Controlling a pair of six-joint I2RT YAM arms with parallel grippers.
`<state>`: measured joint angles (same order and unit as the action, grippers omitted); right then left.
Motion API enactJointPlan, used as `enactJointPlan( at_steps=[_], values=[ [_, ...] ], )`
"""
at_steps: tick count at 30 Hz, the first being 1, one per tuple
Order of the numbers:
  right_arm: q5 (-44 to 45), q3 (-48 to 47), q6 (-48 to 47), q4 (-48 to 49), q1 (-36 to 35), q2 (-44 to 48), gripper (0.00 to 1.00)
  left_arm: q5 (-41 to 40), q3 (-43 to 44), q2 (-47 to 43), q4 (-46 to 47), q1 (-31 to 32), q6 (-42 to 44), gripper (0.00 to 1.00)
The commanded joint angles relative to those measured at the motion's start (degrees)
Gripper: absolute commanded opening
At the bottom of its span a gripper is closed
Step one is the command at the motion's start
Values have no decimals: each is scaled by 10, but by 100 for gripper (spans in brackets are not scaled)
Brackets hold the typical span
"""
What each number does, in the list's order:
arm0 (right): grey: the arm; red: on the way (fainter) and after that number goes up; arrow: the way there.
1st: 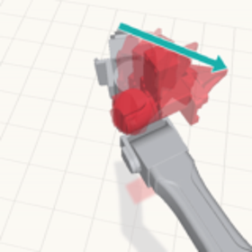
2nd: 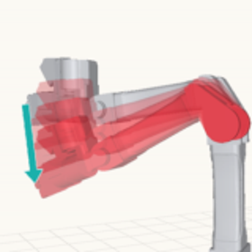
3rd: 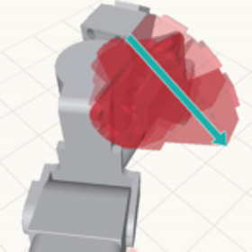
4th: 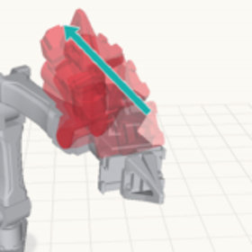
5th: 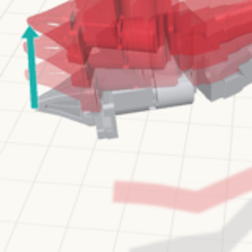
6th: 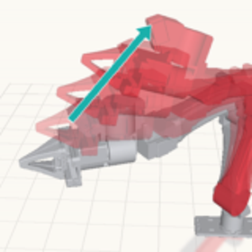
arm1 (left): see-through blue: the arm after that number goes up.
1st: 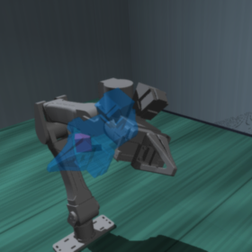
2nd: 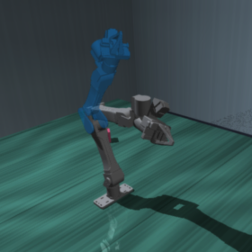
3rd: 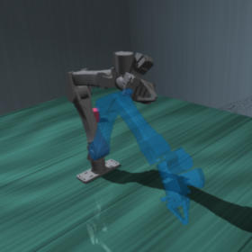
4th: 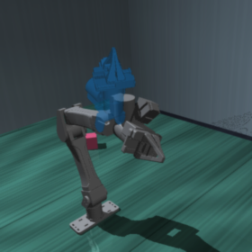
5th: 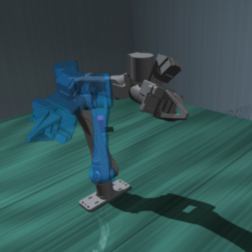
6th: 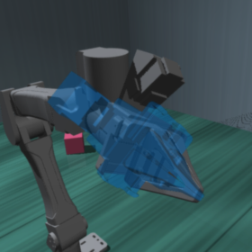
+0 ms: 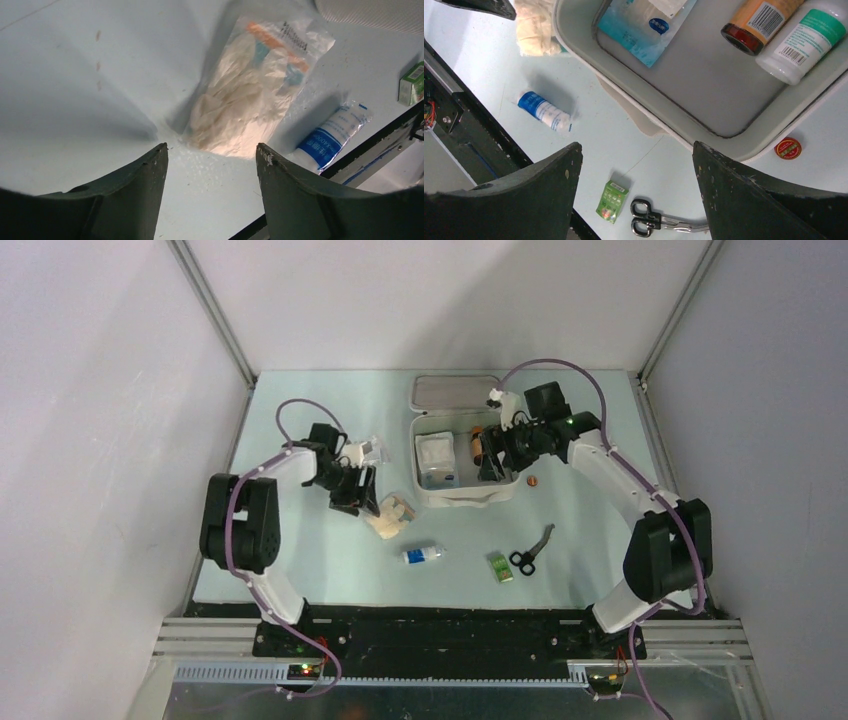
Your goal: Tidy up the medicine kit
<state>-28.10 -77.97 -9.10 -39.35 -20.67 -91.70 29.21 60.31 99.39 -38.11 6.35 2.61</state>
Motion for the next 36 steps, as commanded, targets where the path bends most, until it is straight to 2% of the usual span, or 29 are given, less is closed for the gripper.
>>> enactJointPlan(
  at_steps=[1,9,12,20,22,23,26,36],
  values=[
    [-5,3,-16,8,-1,50,86,-29,42,17,0,34,25,69],
    [-2,4,-17,-4,22,56,86,-99,63,74,0,65,22,68],
    [3,4,-16,1,31,56,86,-117,52,79,0,79,45,61],
    [6,3,-9,4,51,46,88,-139,42,75,-1,100,78,33],
    [6,3,-8,9,53,44,88,-135,41,68,-2,97,92,22],
    [7,4,-7,12,53,42,88,-124,41,62,-4,91,97,13],
    [10,4,-7,16,54,39,88,-79,49,44,-9,63,108,1],
    [15,4,-17,15,58,35,88,-5,118,-87,-40,28,166,0]
  ],
)
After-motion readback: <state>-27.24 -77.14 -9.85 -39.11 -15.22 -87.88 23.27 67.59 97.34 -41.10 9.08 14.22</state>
